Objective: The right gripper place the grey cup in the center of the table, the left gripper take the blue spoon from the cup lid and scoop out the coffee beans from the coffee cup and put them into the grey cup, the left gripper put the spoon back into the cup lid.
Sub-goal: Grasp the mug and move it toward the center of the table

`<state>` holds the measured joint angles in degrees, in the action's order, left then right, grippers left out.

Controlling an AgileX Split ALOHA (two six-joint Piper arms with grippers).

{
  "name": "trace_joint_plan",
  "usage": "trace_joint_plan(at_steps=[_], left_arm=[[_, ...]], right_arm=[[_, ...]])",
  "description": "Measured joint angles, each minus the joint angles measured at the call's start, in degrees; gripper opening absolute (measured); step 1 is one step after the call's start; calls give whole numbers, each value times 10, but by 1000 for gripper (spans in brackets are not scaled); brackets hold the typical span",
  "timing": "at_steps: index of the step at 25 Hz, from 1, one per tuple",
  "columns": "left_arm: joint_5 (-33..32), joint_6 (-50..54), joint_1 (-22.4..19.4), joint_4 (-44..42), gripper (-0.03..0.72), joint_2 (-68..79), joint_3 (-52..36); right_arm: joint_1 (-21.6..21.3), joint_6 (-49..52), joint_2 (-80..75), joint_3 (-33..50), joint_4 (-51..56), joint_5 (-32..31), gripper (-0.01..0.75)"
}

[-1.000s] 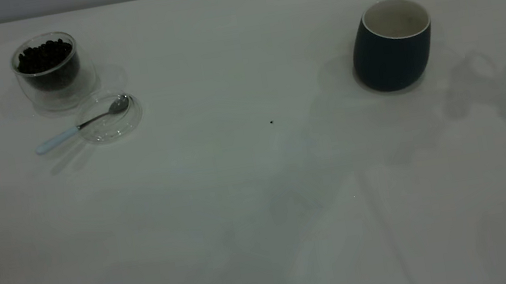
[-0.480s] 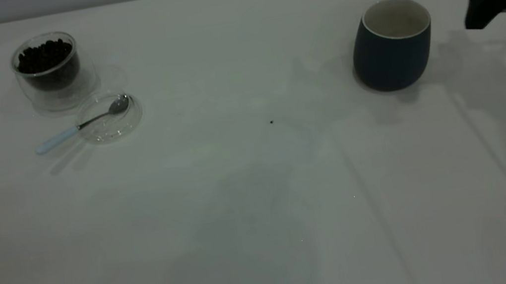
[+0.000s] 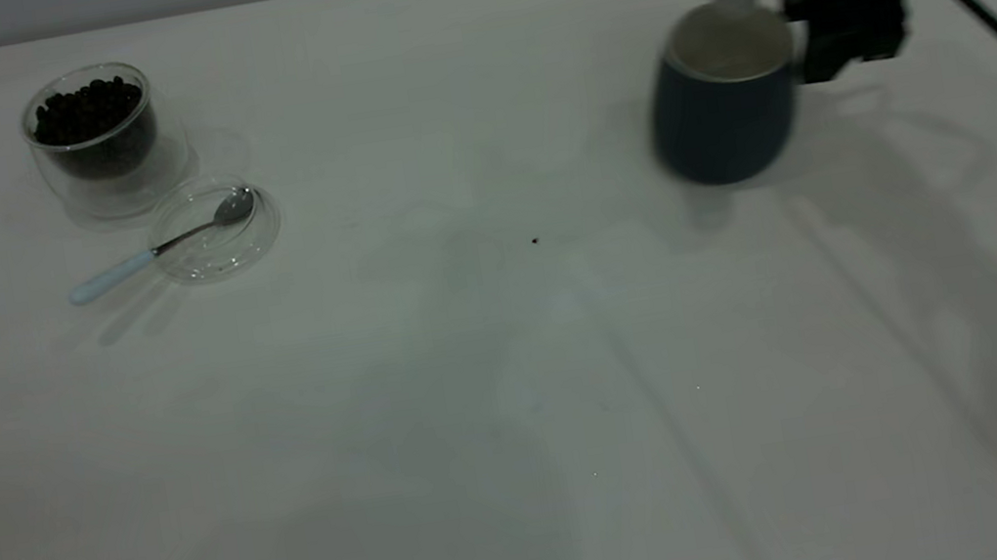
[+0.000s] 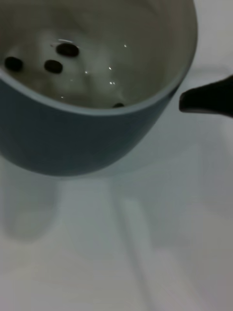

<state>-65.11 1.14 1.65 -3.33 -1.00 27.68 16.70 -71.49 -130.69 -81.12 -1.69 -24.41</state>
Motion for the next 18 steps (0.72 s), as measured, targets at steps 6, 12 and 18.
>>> trace_joint_plan(at_steps=[6,12,18], left_arm=[[0,0,0,0,565,0,0],[0,0,0,0,565,0,0],[0,1,0,0,565,0,0]], right_arm=[[88,0,0,-1,42,50,459],[154,0,-1,-6,113,80,459],[169,64,36,-38,177,46,459]])
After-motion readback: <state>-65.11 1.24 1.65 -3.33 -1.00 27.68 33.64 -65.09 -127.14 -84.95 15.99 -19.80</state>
